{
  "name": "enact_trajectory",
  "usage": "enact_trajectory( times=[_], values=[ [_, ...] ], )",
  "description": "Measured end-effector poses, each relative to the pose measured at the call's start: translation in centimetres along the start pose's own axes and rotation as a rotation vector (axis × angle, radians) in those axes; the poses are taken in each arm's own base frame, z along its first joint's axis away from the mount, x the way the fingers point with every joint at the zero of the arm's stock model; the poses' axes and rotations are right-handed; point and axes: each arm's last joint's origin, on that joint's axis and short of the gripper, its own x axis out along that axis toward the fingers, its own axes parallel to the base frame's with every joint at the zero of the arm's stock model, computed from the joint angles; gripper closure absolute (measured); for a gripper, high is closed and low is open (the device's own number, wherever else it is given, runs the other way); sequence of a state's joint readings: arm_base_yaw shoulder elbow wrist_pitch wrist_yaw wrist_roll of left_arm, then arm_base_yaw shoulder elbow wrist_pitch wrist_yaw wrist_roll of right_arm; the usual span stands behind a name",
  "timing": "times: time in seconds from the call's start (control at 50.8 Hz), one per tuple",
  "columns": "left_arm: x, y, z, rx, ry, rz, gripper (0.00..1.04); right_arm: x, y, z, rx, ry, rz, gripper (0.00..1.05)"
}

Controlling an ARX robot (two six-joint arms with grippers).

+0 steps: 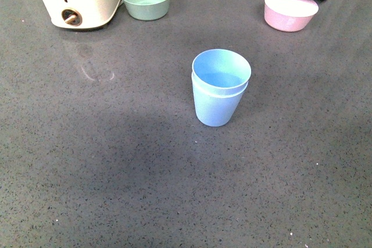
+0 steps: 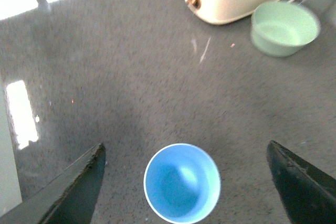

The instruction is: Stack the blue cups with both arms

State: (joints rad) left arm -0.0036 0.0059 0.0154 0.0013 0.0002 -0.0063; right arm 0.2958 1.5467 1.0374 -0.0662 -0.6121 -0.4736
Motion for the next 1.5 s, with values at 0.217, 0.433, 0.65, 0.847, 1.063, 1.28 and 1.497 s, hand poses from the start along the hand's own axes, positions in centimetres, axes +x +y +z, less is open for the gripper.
enact_trajectory(
  times=[0.217, 0.433, 0.65, 0.847, 1.063, 1.28, 1.497],
  values=[
    [0.0, 0.0, 0.0, 0.0, 0.0, 0.0, 0.09, -9.1, -0.8, -0.9, 0.117, -0.222, -0.171, 0.09],
    [0.0, 0.0, 0.0, 0.0, 0.0, 0.0, 0.09, -12.9, 0.5, -2.9, 0.195, -0.345, -0.661, 0.23],
    [0.0, 0.0, 0.0, 0.0, 0.0, 0.0, 0.09, -13.2, 4.0, -8.0, 0.32, -0.354, -1.001, 0.69],
    [0.0, 0.0, 0.0, 0.0, 0.0, 0.0, 0.09, -13.3, 6.5, -10.6, 0.328, -0.349, -0.999, 1.03],
    [0.0, 0.0, 0.0, 0.0, 0.0, 0.0, 0.09, -13.5, 8.1, -12.0, 0.329, -0.353, -1.001, 1.03],
    [0.0, 0.0, 0.0, 0.0, 0.0, 0.0, 0.09, -13.8, 9.6, -13.3, 0.329, -0.352, -1.0, 1.03],
    [0.0, 0.0, 0.0, 0.0, 0.0, 0.0, 0.09, -14.1, 10.7, -14.1, 0.329, -0.353, -1.001, 1.03]
  ],
)
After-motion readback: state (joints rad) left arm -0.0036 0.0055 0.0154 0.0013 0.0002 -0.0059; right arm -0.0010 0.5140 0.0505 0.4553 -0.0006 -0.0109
